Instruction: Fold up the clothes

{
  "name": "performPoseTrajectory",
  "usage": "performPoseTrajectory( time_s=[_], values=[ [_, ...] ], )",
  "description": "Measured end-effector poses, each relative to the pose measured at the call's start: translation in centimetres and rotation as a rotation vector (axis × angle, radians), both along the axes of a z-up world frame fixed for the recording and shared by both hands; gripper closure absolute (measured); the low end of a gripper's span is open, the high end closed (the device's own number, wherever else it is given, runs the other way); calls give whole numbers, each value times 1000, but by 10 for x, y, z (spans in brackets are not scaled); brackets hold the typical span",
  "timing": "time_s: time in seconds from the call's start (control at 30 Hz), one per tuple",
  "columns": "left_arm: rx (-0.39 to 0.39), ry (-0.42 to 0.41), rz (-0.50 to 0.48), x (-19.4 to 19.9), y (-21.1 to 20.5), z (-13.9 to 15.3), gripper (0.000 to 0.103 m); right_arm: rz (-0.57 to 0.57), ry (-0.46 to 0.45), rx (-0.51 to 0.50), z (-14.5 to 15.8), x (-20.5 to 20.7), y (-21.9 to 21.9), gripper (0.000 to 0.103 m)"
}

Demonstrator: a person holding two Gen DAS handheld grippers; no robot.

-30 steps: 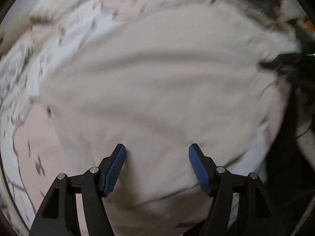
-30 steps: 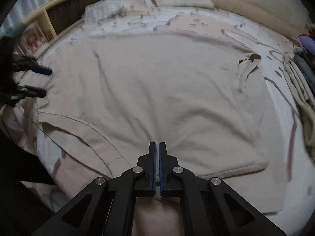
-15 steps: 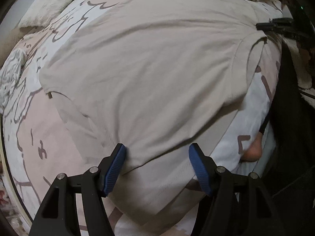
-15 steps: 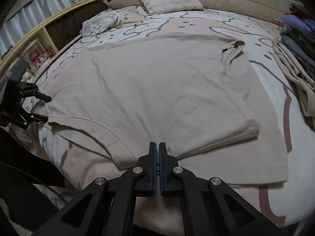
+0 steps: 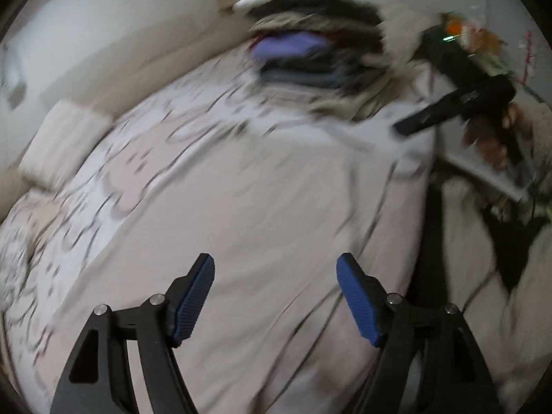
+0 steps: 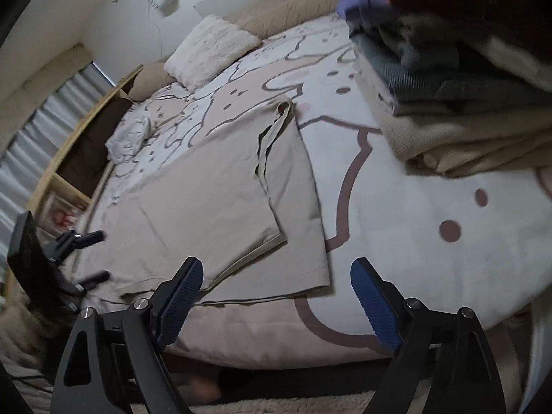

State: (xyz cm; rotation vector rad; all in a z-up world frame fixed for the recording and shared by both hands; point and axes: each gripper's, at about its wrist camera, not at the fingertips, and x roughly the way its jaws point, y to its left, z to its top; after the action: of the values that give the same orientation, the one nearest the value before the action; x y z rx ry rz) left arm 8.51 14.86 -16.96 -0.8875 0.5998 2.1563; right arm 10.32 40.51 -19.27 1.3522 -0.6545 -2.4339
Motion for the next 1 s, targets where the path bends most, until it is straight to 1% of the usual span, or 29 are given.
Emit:
performPoseTrajectory(
  time_s=[0.07, 0.2, 0.27, 0.33, 0.4, 0.43, 0.47, 0.5, 0.53, 0.57, 0.6, 0.63, 0.73, 0.83, 1.0],
  values=[
    [52, 20, 7, 5, 37, -10, 30, 8, -46, -54, -10, -7, 6, 16],
    [126, -29, 60, 2, 82, -38, 30, 11, -150, -144, -32, -22, 18, 16],
    [116, -20, 64, 8, 103, -54, 30, 11, -196, -188, -42, -29, 24, 18],
    [85, -6, 50, 14, 117, -65, 30, 15, -209, -226, -47, -31, 27, 20],
    [57, 22, 49, 19, 126, -71, 30, 37, -221, -262, -50, -35, 26, 28],
    [45, 44, 57, 21, 128, -72, 29, 52, -226, -280, -52, -37, 25, 39],
    [34, 65, 65, 23, 130, -74, 29, 67, -232, -298, -53, -39, 24, 55],
    [22, 86, 72, 25, 133, -75, 25, 79, -243, -316, -55, -41, 22, 62],
    [20, 105, 87, 25, 134, -74, 24, 86, -265, -333, -58, -42, 20, 72],
    [18, 123, 103, 25, 135, -73, 24, 93, -286, -350, -60, -44, 17, 78],
    [14, 139, 113, 24, 136, -71, 24, 100, -298, -359, -61, -46, 15, 81],
    [10, 153, 119, 23, 137, -69, 24, 105, -292, -357, -57, -46, 14, 86],
    [-11, 190, 136, 18, 145, -66, 24, 103, -266, -397, -43, -49, 18, 88],
    [-20, 192, 179, 7, 156, -64, 24, 117, -248, -424, -29, -55, 19, 92],
    [-18, 170, 243, -7, 168, -67, 24, 161, -234, -388, -17, -64, 14, 93]
  ],
)
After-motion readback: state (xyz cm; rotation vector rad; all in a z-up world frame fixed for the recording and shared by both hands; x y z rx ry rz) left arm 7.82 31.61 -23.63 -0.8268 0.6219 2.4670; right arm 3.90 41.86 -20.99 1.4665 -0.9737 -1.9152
